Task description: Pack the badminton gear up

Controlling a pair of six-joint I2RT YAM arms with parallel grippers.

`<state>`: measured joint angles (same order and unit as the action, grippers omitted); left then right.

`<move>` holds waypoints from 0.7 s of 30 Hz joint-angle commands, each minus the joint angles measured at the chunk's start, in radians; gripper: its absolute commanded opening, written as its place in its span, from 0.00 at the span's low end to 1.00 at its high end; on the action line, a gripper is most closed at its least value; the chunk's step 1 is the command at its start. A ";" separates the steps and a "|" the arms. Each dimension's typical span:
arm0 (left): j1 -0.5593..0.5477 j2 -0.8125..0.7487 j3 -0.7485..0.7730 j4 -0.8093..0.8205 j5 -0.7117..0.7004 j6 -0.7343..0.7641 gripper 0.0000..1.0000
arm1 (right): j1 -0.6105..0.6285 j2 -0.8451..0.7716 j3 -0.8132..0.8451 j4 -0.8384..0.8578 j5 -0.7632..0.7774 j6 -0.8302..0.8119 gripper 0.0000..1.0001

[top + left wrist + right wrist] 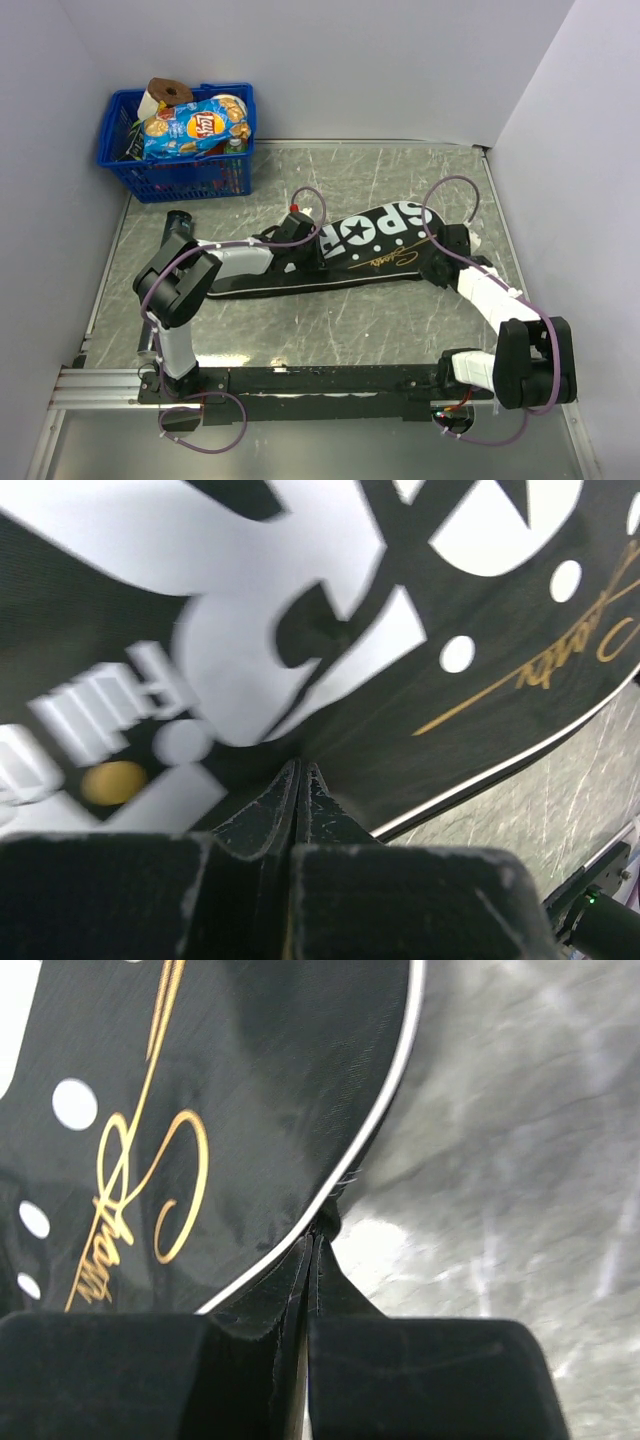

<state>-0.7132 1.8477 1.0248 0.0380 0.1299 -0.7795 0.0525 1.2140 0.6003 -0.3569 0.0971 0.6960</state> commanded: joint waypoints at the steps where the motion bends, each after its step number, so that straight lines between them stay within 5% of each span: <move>1: -0.005 0.022 -0.020 0.034 0.016 0.003 0.01 | 0.090 -0.007 0.042 0.036 -0.069 0.059 0.00; 9: -0.005 0.027 -0.035 0.042 0.022 0.014 0.01 | 0.282 0.099 0.105 0.056 -0.046 0.148 0.00; 21: -0.005 0.042 0.000 -0.035 -0.064 0.034 0.01 | 0.351 0.162 0.148 0.061 -0.022 0.180 0.00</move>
<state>-0.7101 1.8507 1.0016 0.0856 0.1188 -0.7788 0.3748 1.3659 0.7052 -0.3454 0.1261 0.8448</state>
